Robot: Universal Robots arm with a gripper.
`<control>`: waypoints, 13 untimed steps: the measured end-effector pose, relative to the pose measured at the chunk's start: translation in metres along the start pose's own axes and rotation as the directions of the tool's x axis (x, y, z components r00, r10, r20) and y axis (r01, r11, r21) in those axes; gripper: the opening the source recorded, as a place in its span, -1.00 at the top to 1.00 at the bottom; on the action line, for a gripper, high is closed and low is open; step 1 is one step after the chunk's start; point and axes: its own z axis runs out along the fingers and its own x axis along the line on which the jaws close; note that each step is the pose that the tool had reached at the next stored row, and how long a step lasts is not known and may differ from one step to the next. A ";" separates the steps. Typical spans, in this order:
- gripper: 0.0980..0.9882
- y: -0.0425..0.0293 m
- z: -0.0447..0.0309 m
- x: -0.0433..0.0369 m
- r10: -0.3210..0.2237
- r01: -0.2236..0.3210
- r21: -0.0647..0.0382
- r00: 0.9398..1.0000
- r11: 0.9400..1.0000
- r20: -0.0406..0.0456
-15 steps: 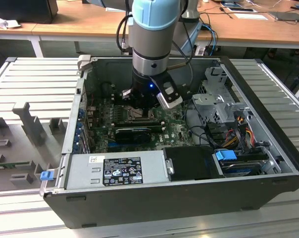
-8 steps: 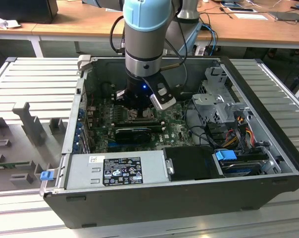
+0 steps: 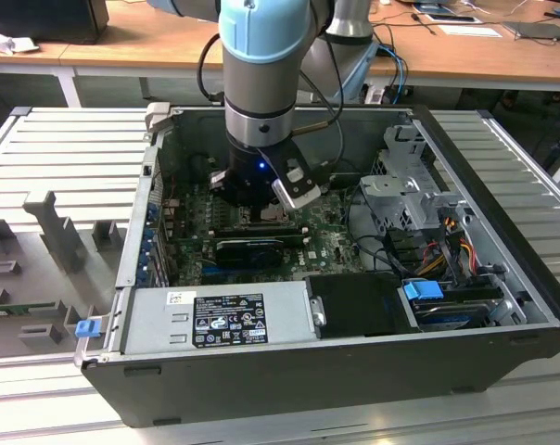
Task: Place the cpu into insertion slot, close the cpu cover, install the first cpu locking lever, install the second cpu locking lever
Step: 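Install the second cpu locking lever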
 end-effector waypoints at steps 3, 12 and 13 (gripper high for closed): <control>0.98 -0.0011 0.0066 0.0012 0.000 0.000 0.000 1.000 1.000 0.000; 0.98 -0.0048 0.0215 0.0058 0.000 0.000 -0.023 1.000 1.000 0.001; 0.98 -0.0058 0.0213 0.0068 0.000 0.000 -0.026 1.000 1.000 0.001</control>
